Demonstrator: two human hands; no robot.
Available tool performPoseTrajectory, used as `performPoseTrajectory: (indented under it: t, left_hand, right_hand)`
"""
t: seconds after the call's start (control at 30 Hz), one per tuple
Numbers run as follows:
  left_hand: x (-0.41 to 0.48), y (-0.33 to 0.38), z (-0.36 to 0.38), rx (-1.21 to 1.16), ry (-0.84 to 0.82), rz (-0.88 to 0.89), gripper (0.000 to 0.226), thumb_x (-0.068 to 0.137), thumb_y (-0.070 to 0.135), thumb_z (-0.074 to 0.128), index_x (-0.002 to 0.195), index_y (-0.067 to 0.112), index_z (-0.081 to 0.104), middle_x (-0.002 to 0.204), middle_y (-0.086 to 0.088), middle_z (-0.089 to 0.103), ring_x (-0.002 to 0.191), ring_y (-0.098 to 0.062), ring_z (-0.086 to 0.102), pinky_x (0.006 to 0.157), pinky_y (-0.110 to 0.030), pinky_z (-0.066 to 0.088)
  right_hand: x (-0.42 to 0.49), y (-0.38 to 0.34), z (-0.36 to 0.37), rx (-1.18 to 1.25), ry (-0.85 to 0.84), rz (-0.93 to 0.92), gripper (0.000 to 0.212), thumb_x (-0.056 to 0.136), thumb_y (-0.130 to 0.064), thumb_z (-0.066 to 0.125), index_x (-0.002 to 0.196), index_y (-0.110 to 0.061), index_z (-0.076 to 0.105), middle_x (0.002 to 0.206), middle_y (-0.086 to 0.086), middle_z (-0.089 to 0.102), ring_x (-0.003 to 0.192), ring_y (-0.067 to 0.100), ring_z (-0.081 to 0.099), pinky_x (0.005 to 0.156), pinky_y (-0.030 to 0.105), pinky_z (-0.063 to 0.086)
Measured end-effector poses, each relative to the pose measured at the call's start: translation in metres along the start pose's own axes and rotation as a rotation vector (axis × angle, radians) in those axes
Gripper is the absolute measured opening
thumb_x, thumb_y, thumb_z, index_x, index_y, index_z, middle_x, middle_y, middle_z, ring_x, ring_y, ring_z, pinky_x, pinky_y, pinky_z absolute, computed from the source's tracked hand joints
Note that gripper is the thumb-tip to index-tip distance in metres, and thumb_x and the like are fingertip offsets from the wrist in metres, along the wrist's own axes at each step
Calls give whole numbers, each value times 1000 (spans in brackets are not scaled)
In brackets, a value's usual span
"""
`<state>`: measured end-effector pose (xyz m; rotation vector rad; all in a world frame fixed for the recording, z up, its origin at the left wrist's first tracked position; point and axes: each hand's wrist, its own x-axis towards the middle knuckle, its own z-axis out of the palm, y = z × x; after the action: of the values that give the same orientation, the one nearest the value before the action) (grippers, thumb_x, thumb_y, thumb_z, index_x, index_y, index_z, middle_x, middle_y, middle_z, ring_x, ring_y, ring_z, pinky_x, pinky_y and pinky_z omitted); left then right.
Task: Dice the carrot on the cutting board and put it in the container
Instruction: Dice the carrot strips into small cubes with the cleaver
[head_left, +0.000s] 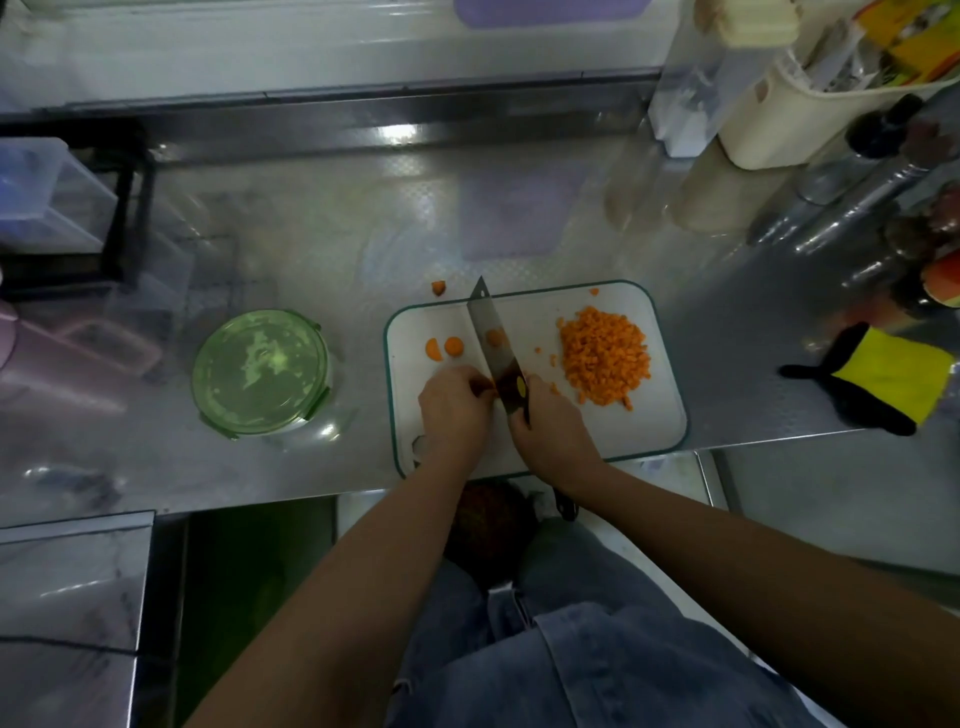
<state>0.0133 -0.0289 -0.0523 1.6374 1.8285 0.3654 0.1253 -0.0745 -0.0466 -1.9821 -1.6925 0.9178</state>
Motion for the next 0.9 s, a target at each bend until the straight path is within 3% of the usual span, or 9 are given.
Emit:
performPoseTrajectory:
  t: [0.17,0.37,0.63,0.9]
  left_hand:
    - [0,1,-1,8,-7,4,15,88,17,62,95,13,74,97,-6,73,91,-24,65,76,-28,42]
    - [2,1,-2,-8,-34,-27,16,89,19,62,99,12,72,101,-7,72,94,-24,63,74,-25,38]
    - [4,6,0,8,-64,-75,21,91,20,61,105,9,71,104,-10,70,97,-25,63,74,-26,38]
    - [3,2,1,26,-53,-55,21,90,23,61,103,12,73,105,-6,71,97,-23,63,82,-29,44]
  right_hand:
    - [4,-1,5,-4,6,1,21,91,-13,48,111,-6,50,84,6,52,74,25,54,62,35,41]
    - [5,4,7,-37,12,8,34,91,-12,48,124,-5,47,93,16,60,79,32,58,63,38,42]
    - [6,1,1,14,-18,67,13,91,-10,48,103,-4,48,77,8,49,66,23,47,56,35,34]
    - [6,11,-14,38,6,116,28,84,-22,45,102,-3,54,79,12,59,72,30,57,63,42,47]
